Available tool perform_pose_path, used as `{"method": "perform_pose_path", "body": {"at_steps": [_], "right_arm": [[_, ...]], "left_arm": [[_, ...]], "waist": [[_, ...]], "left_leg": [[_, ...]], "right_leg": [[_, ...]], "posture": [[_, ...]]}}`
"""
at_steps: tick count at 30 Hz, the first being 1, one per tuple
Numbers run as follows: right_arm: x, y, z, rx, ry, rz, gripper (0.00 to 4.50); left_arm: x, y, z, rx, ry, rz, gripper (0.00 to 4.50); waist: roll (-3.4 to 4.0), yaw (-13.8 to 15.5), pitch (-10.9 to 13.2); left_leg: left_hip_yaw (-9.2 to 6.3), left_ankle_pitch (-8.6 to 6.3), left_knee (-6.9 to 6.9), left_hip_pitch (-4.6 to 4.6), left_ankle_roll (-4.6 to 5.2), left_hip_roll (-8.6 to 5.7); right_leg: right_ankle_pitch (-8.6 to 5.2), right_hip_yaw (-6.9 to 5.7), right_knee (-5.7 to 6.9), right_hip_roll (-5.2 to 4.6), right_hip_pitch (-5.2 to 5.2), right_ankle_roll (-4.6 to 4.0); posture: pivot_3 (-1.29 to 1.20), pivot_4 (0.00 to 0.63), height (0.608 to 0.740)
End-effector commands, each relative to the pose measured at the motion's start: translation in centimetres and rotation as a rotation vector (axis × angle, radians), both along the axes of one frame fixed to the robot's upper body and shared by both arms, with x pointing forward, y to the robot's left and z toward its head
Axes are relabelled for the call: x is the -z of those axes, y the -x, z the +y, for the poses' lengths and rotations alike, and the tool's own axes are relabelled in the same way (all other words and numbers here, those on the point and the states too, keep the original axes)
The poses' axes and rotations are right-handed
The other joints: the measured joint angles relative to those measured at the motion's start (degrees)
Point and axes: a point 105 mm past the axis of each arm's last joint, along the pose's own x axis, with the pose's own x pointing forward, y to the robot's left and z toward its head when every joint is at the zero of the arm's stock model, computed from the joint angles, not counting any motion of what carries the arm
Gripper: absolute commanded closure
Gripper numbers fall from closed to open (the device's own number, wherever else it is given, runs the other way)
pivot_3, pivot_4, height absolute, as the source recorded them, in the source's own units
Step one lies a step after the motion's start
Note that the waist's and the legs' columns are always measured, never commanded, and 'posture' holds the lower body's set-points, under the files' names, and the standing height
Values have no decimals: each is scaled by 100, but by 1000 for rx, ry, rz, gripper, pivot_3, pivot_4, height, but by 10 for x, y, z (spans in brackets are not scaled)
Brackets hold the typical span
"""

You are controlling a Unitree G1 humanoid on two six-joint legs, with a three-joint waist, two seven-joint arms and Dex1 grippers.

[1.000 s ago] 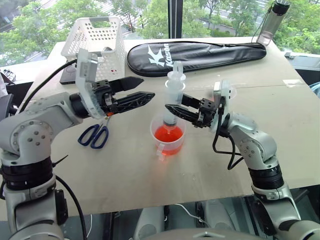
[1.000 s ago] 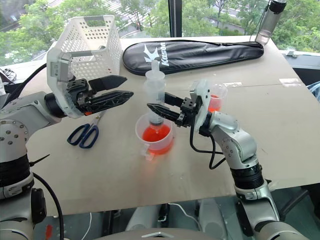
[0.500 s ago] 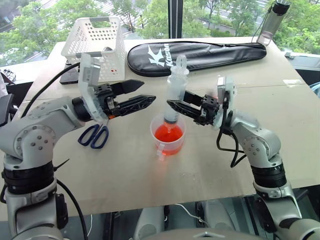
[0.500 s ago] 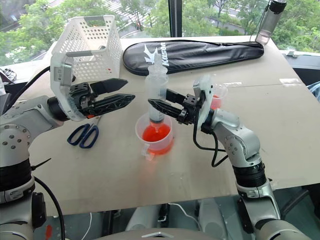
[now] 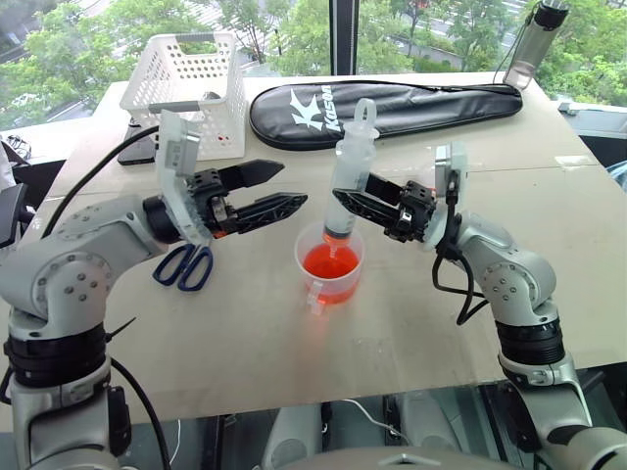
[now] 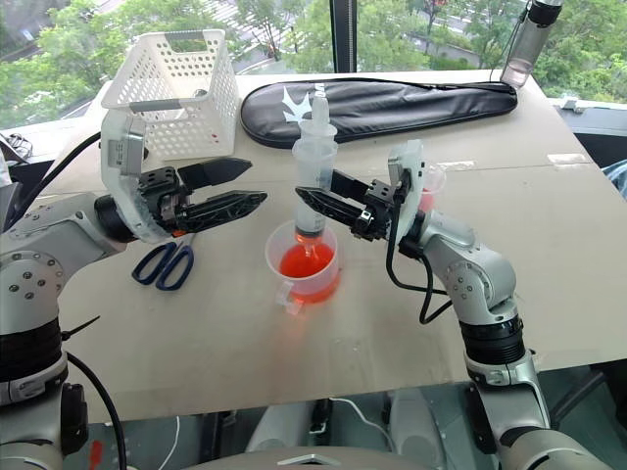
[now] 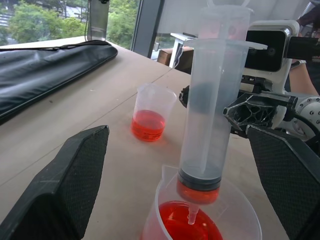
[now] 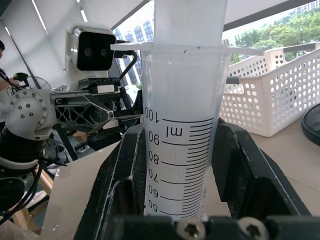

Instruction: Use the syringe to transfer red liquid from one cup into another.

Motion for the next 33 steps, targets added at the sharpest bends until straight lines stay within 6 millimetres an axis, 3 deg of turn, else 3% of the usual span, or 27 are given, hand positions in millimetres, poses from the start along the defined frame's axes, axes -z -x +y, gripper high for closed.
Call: {"method": "perform_pose_path", "body": {"at_steps": [1,24,33], "right_arm": [[-19,9,1,-28,-34,-69,3062],[-23,12,-9,14,-60,-46,3063],[-54,12,-37,102,-199,-20,3064]], "left_arm": [[-7,3,-2,16,-12,-53,12],[-5,-14,0,-107,15,-122,12],[-14,-14,-3,-123,62,-132,12]], "waist": [[0,0,0],[0,4,0],[0,10,0]], "left_leg": [[0,0,0,0,0,0],[0,0,0,-1,1,0],[-1,0,0,-1,0,0]], "right_leg": [[0,0,0,0,0,0],[0,0,-1,0,0,0],[0,0,0,-2,0,0]], "posture": [[0,150,724],[0,150,724],[0,150,724]]}}
